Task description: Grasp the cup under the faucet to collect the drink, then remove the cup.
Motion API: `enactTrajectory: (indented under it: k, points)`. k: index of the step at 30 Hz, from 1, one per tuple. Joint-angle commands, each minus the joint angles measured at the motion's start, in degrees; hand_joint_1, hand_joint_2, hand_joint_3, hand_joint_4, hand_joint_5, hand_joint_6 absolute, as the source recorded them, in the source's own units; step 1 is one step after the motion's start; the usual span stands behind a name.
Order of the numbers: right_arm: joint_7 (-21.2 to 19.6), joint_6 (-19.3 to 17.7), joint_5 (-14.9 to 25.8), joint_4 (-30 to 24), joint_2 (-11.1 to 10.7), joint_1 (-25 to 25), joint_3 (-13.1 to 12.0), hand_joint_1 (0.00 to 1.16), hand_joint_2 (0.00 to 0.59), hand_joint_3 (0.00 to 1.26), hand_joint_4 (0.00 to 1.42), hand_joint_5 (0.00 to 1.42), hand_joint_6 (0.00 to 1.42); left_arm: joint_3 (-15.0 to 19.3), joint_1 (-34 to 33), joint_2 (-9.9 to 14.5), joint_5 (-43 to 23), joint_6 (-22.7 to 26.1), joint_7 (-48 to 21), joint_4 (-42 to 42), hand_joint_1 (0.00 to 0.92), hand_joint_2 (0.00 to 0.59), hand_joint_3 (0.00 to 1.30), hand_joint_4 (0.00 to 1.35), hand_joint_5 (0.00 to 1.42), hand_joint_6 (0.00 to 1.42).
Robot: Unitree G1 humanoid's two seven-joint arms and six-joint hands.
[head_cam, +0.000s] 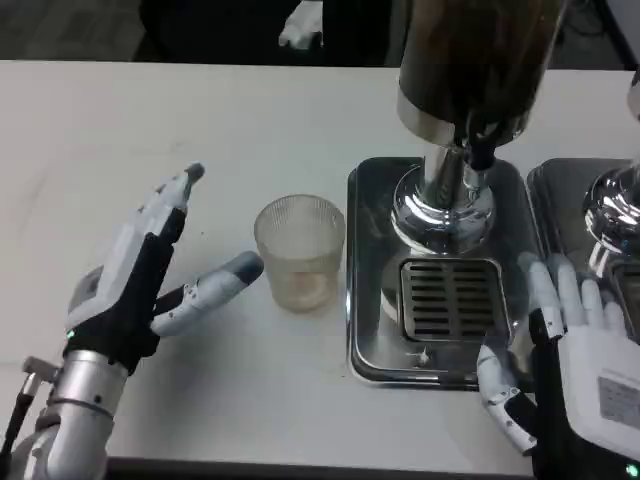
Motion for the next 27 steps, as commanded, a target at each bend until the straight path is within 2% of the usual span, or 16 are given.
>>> enactTrajectory:
  k: [1,7,8,16,17,19,27]
  points:
    - [-0.56,0.37,-0.96,-0.21,0.35,-0.08,0.6,0.22,0.558,0.06,0.0,0.0,0.0,-1.78,-5.65,-1.56,-0.47,-3.96,-0.56,10.27,0.032,0.004,0.0,0.0,0.0,0.0]
    - [-0.99,1.2,-1.17,-0.94,0.89,0.84,0.97,0.22,0.558,0.06,0.0,0.0,0.0,-3.48,-9.78,-3.2,-0.17,-6.82,0.23,16.87,0.091,0.005,0.0,0.0,0.0,0.0]
    - [-1.0,1.25,-1.18,-1.03,0.89,0.92,1.03,0.22,0.558,0.06,0.0,0.0,0.0,-3.51,-10.33,-3.78,-0.53,-6.84,0.14,18.19,0.144,0.012,0.0,0.0,0.0,0.0]
    - [-0.94,2.04,-2.05,-2.07,1.88,2.1,2.02,0.22,0.558,0.06,0.0,0.0,0.0,-4.46,-13.47,-6.55,-1.14,-6.64,-0.52,25.34,0.31,0.033,0.0,0.0,0.0,0.0]
    - [-0.88,2.16,-2.15,-2.23,1.96,2.24,2.04,0.22,0.558,0.06,0.0,0.0,0.0,-4.52,-14.02,-7.08,-1.29,-6.6,-0.66,25.9,0.363,0.045,0.0,0.0,0.0,0.0]
    - [-0.83,2.38,-2.49,-2.66,2.19,2.71,2.17,0.22,0.558,0.06,0.0,0.0,0.0,-4.67,-14.87,-7.94,-1.37,-6.75,-0.71,26.76,0.408,0.047,0.0,0.0,0.0,0.0]
    - [-1.06,3.36,-3.39,-4.12,3.08,4.51,2.94,0.22,0.554,0.06,0.0,0.0,0.0,-5.18,-16.25,-10.61,-1.8,-6.45,-0.21,29.27,0.412,0.042,0.0,0.0,0.0,0.0]
